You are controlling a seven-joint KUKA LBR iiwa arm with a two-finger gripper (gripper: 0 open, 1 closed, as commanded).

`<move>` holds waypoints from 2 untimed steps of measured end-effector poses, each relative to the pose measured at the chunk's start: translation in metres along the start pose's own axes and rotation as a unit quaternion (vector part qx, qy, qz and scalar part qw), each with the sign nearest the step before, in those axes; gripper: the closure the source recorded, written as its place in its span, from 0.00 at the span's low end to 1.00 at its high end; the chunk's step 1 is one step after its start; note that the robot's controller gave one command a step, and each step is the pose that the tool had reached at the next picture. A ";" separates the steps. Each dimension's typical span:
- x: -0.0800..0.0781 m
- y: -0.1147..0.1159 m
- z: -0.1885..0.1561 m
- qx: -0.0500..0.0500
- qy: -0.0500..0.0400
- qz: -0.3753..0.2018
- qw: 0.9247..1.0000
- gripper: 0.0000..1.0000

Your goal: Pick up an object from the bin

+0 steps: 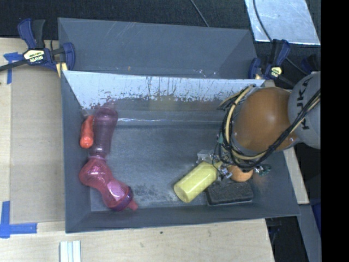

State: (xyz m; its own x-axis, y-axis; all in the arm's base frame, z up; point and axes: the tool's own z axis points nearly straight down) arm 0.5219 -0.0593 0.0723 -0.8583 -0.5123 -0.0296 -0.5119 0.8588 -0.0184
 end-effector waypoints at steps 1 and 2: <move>0.000 0.000 0.000 0.000 0.000 0.000 1.000 1.00; 0.027 -0.002 -0.009 0.009 -0.015 -0.108 0.994 1.00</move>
Offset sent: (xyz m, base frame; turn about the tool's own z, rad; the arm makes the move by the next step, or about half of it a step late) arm -0.0312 -0.0153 0.0033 -0.2329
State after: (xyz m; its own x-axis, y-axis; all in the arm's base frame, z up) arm 0.4996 -0.0743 0.0805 -0.7273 -0.6843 -0.0529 -0.6828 0.7292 -0.0451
